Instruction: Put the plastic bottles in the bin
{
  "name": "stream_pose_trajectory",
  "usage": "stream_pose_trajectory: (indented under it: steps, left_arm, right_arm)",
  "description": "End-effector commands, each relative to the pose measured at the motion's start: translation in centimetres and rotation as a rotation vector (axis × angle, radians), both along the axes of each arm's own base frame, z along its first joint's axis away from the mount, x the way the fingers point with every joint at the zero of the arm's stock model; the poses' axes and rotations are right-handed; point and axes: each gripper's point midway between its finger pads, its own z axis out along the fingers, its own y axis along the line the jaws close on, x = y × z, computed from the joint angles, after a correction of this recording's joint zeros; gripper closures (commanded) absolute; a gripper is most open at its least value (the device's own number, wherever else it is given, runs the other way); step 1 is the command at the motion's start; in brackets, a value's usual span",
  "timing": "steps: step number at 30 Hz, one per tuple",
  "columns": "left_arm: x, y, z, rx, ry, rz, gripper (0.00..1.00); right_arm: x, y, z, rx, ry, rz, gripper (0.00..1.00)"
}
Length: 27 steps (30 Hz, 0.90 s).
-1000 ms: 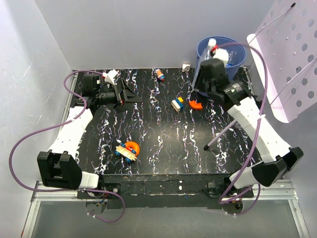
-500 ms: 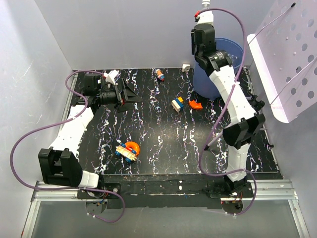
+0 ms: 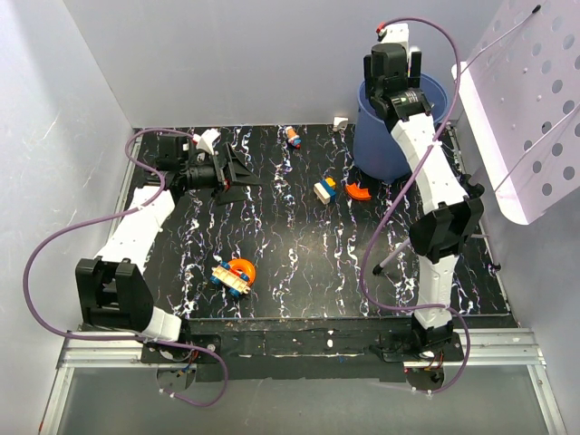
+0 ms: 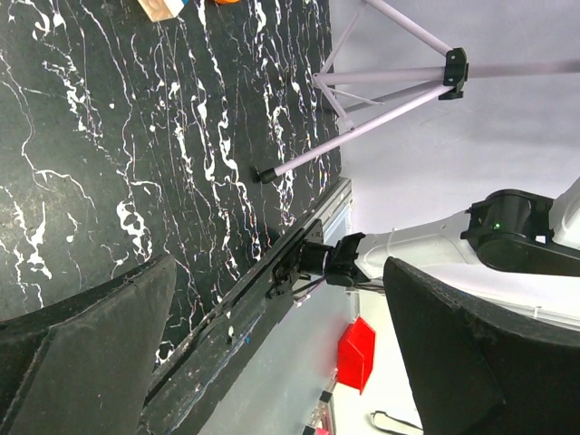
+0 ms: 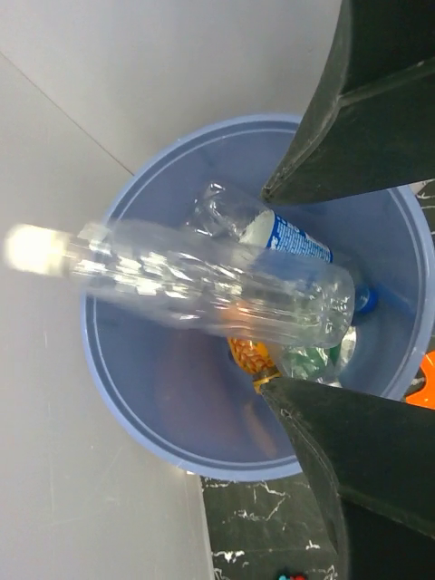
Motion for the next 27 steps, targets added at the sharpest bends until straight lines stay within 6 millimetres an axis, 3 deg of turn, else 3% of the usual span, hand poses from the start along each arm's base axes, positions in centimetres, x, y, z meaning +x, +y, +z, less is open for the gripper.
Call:
stream_pose_trajectory:
  steps: [1, 5, 9, 13, 17, 20, 22, 27]
  left_arm:
    - [0.5, 0.3, 2.6, -0.001, -0.080, 0.016, 0.02]
    - [0.0, 0.5, 3.4, 0.010, -0.099, 0.033, 0.02]
    - [-0.5, 1.2, 3.4, 0.060, -0.105, 0.072, 0.02]
    - [-0.9, 2.6, 2.3, 0.162, -0.090, 0.124, 0.02]
    - [-1.9, 4.6, 1.2, 0.299, -0.079, 0.176, 0.02]
    - [-2.4, 6.2, 0.7, 0.397, -0.079, 0.225, 0.02]
    - [-2.8, 6.9, 0.7, 0.431, -0.092, 0.254, 0.02]
    - [-3.9, 7.0, 1.5, 0.421, -0.143, 0.254, 0.02]
  right_arm:
    - [-0.8, 0.8, 1.8, 0.056, -0.048, 0.017, 0.17]
    - [-2.9, 1.8, 3.3, 0.116, -0.057, 0.054, 0.15]
    - [-6.7, 4.9, 4.8, 0.144, -0.049, 0.168, 0.13]
    - [-12.3, 8.2, 3.6, 0.179, 0.039, 0.283, 0.13]
    - [-19.5, 11.5, 0.2, 0.251, 0.147, 0.407, 0.12]
    - [-24.5, 11.5, -2.8, 0.334, 0.217, 0.438, 0.12]
    - [-27.0, 10.4, -4.4, 0.395, 0.253, 0.422, 0.11]
    - [-31.1, 7.0, -6.9, 0.460, 0.266, 0.384, 0.11]
